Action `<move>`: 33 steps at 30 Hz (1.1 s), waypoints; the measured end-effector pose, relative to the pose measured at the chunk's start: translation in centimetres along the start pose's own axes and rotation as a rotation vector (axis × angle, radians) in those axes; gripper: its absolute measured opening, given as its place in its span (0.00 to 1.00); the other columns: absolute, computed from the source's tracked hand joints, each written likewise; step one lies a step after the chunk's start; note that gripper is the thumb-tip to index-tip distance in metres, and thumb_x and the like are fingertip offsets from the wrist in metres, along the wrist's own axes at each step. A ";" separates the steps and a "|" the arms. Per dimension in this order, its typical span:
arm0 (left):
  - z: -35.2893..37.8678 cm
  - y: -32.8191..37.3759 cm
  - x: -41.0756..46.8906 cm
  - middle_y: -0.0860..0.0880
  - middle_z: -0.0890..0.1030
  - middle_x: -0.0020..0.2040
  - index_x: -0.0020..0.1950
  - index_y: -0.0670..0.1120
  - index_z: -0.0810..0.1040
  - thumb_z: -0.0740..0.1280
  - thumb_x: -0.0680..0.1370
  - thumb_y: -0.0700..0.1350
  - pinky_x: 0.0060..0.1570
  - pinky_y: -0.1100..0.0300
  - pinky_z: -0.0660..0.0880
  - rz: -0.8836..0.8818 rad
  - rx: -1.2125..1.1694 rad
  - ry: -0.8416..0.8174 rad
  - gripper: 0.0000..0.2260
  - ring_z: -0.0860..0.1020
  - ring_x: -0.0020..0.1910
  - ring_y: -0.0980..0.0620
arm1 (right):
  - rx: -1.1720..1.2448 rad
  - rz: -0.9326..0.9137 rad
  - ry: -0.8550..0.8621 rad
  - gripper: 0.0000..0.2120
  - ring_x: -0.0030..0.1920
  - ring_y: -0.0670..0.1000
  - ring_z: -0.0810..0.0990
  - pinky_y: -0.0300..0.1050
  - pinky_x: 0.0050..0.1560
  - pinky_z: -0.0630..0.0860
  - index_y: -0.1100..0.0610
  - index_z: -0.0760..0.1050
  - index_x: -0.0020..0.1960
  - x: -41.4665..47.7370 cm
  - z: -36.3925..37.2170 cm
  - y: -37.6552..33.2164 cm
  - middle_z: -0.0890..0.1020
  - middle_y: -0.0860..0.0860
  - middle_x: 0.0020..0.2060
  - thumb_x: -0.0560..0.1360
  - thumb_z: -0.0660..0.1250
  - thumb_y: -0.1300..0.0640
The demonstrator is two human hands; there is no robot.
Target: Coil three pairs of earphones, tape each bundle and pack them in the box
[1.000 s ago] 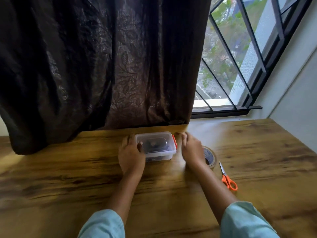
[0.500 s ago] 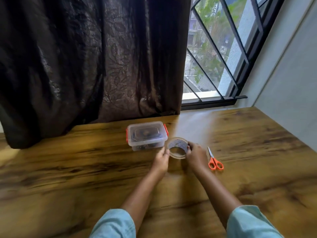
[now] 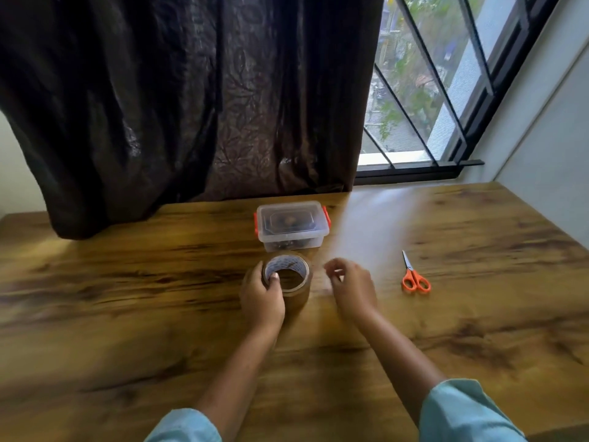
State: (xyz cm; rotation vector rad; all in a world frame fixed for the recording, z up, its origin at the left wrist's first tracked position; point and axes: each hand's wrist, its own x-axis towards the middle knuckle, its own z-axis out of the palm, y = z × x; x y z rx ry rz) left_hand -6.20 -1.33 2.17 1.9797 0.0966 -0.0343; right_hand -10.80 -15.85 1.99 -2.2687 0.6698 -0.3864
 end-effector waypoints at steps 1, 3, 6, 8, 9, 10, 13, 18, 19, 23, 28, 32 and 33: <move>0.1 0.4 -0.3 0.45 0.70 0.70 0.70 0.44 0.69 0.63 0.79 0.42 0.68 0.47 0.65 0.066 0.026 0.009 0.19 0.66 0.70 0.46 | -0.137 0.002 0.048 0.10 0.56 0.52 0.77 0.46 0.53 0.74 0.51 0.79 0.55 0.5 -0.8 1.4 0.80 0.49 0.56 0.77 0.64 0.59; 0.5 1.2 -0.7 0.46 0.70 0.70 0.70 0.43 0.70 0.63 0.79 0.40 0.69 0.49 0.65 0.194 0.056 0.014 0.19 0.65 0.70 0.47 | -0.431 0.083 0.119 0.16 0.66 0.55 0.69 0.50 0.63 0.66 0.50 0.74 0.64 1.3 -2.5 4.7 0.72 0.51 0.67 0.77 0.62 0.55; 1.1 1.8 -1.0 0.48 0.70 0.68 0.68 0.43 0.72 0.62 0.78 0.36 0.68 0.57 0.64 0.330 0.059 0.023 0.18 0.66 0.69 0.50 | -0.595 0.259 0.089 0.23 0.75 0.60 0.56 0.58 0.71 0.56 0.50 0.63 0.74 1.3 -4.1 8.3 0.60 0.54 0.76 0.79 0.57 0.48; 1.2 1.9 -0.9 0.48 0.70 0.68 0.67 0.43 0.73 0.61 0.78 0.34 0.64 0.64 0.62 0.353 0.066 0.045 0.18 0.66 0.68 0.51 | -0.588 0.267 0.046 0.24 0.75 0.61 0.55 0.58 0.73 0.53 0.52 0.59 0.75 0.9 -3.9 9.1 0.58 0.57 0.76 0.81 0.54 0.48; 1.2 1.9 -0.8 0.47 0.70 0.68 0.66 0.43 0.74 0.60 0.78 0.33 0.63 0.65 0.61 0.342 0.066 0.052 0.18 0.66 0.68 0.50 | -0.589 0.235 0.041 0.24 0.75 0.61 0.57 0.56 0.73 0.54 0.55 0.60 0.75 0.7 -3.5 9.0 0.60 0.58 0.75 0.81 0.53 0.49; 1.0 1.8 -0.7 0.47 0.70 0.68 0.66 0.43 0.74 0.60 0.77 0.32 0.62 0.66 0.61 0.318 0.068 0.058 0.18 0.66 0.68 0.50 | -0.590 0.188 0.046 0.23 0.73 0.61 0.60 0.56 0.72 0.56 0.57 0.62 0.74 0.5 -3.0 8.6 0.62 0.60 0.74 0.81 0.54 0.51; 0.3 1.2 -0.1 0.45 0.69 0.69 0.67 0.42 0.73 0.60 0.77 0.31 0.63 0.64 0.61 0.229 0.080 0.058 0.19 0.66 0.69 0.48 | -0.579 0.048 0.049 0.21 0.67 0.61 0.68 0.55 0.68 0.64 0.60 0.67 0.70 -0.5 -0.9 6.6 0.70 0.61 0.69 0.79 0.57 0.54; -0.8 -0.1 0.3 0.45 0.70 0.70 0.68 0.44 0.72 0.61 0.78 0.33 0.68 0.51 0.66 0.096 0.067 0.027 0.19 0.67 0.69 0.46 | -0.571 -0.041 -0.052 0.24 0.74 0.57 0.60 0.51 0.72 0.59 0.57 0.55 0.77 -2.2 2.1 3.8 0.60 0.57 0.76 0.82 0.50 0.53; -1.0 -0.2 0.3 0.45 0.70 0.70 0.69 0.44 0.72 0.62 0.78 0.35 0.68 0.49 0.67 0.075 0.065 0.018 0.19 0.67 0.69 0.46 | -0.580 -0.051 -0.065 0.25 0.75 0.57 0.58 0.50 0.72 0.57 0.57 0.53 0.77 -2.4 2.3 3.3 0.57 0.56 0.76 0.82 0.49 0.54; -1.5 -0.5 0.3 0.45 0.69 0.71 0.69 0.46 0.71 0.62 0.79 0.38 0.67 0.47 0.68 0.021 0.053 -0.016 0.18 0.66 0.70 0.46 | -0.626 -0.115 -0.093 0.26 0.76 0.56 0.55 0.49 0.74 0.55 0.57 0.50 0.78 -3.0 2.6 2.3 0.55 0.55 0.77 0.81 0.49 0.58; -2.0 -0.3 0.8 0.45 0.68 0.71 0.70 0.46 0.70 0.63 0.79 0.40 0.67 0.47 0.68 -0.032 0.037 -0.024 0.19 0.66 0.71 0.46 | -0.615 -0.122 -0.119 0.25 0.76 0.55 0.56 0.49 0.73 0.56 0.56 0.52 0.78 -2.8 2.5 2.4 0.57 0.55 0.77 0.82 0.48 0.55; -3.2 0.2 1.6 0.43 0.63 0.73 0.72 0.46 0.67 0.63 0.79 0.41 0.65 0.50 0.69 -0.035 0.032 0.032 0.21 0.66 0.70 0.43 | -0.500 -0.242 0.120 0.24 0.70 0.58 0.68 0.53 0.68 0.66 0.58 0.68 0.71 -2.9 1.8 3.0 0.70 0.57 0.70 0.78 0.53 0.51; -3.8 1.0 1.6 0.42 0.59 0.75 0.74 0.46 0.64 0.63 0.79 0.41 0.64 0.50 0.69 -0.045 0.038 0.061 0.23 0.65 0.71 0.42 | -0.436 -0.268 0.207 0.22 0.70 0.59 0.69 0.54 0.68 0.66 0.59 0.70 0.70 -2.9 1.3 2.5 0.72 0.57 0.69 0.77 0.58 0.54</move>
